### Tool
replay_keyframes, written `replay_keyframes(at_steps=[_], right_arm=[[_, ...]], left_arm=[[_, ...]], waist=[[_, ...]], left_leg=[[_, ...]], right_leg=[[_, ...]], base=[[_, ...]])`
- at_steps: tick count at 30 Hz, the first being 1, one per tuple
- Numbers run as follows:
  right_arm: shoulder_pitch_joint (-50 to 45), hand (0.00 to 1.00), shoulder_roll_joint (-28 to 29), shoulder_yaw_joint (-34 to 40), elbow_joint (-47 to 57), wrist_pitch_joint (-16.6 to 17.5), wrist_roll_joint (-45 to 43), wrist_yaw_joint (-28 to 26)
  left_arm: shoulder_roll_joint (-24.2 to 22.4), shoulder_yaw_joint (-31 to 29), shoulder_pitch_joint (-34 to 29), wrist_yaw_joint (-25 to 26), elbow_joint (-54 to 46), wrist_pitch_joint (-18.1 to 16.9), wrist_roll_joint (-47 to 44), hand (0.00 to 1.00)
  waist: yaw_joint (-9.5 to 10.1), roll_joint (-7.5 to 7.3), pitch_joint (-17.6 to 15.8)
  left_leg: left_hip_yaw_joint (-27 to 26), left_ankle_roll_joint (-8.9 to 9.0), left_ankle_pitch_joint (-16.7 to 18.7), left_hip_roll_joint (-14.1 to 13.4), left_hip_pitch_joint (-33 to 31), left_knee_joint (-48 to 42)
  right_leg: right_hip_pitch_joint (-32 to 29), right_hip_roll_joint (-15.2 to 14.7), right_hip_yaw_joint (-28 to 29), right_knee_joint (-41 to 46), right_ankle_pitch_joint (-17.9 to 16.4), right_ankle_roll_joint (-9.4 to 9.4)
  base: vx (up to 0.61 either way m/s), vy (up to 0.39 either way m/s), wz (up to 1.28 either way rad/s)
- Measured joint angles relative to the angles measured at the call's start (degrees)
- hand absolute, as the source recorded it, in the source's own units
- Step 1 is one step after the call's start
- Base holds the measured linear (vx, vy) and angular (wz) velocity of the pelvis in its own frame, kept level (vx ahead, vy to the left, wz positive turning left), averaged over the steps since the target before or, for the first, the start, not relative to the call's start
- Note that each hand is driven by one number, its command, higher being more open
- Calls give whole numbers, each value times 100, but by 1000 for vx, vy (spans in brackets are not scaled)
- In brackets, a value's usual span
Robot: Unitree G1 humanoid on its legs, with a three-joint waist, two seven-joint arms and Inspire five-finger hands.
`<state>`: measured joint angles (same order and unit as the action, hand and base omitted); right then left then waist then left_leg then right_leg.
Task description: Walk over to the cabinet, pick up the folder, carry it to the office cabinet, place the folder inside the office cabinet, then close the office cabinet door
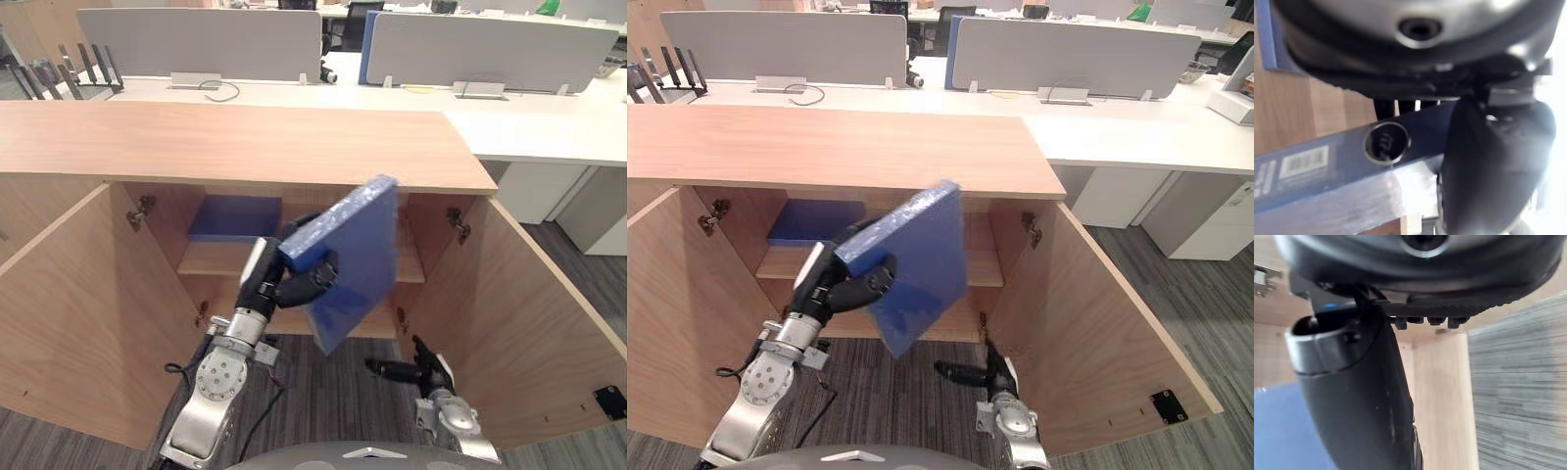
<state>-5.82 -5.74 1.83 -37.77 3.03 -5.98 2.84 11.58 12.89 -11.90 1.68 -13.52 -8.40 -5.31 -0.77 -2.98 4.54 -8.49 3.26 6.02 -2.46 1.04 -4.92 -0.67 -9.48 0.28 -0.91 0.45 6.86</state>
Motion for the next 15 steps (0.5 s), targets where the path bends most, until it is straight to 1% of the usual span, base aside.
replay_keyframes(at_steps=[4, 8, 10, 15], right_arm=[[-3, 100, -14, 226, 333, 1, 1, 3], [1, 100, -92, 502, 893, 1, 1, -1], [21, 100, -151, 591, 1130, 1, 3, -4], [297, 100, -614, 713, 1794, 5, 0, -59]], left_arm=[[-70, -523, -2, 97, 1, 0, -203, 0], [-163, -1086, -14, 200, 34, 0, -395, 0], [-160, -1258, -18, 198, 87, 0, -433, 0], [-145, -1748, -168, 183, 233, 2, -650, 0]], waist=[[0, -34, -2], [-13, -46, -10], [-18, -51, -13], [-49, -93, -42]], left_leg=[[0, 0, 0, 1, -15, -6], [4, -1, -1, 2, -21, -9], [6, -1, -1, 1, -21, -9], [5, -5, 6, 3, -26, -19]], right_leg=[[-17, 0, 3, 7, 0, 0], [-19, 0, 1, 7, 1, -1], [-18, 0, 0, 7, 2, -1], [-18, 3, 0, 12, 14, -6]], base=[[0, 0, 0], [0, 0, 0], [0, 0, 0], [0, 0, 0]])
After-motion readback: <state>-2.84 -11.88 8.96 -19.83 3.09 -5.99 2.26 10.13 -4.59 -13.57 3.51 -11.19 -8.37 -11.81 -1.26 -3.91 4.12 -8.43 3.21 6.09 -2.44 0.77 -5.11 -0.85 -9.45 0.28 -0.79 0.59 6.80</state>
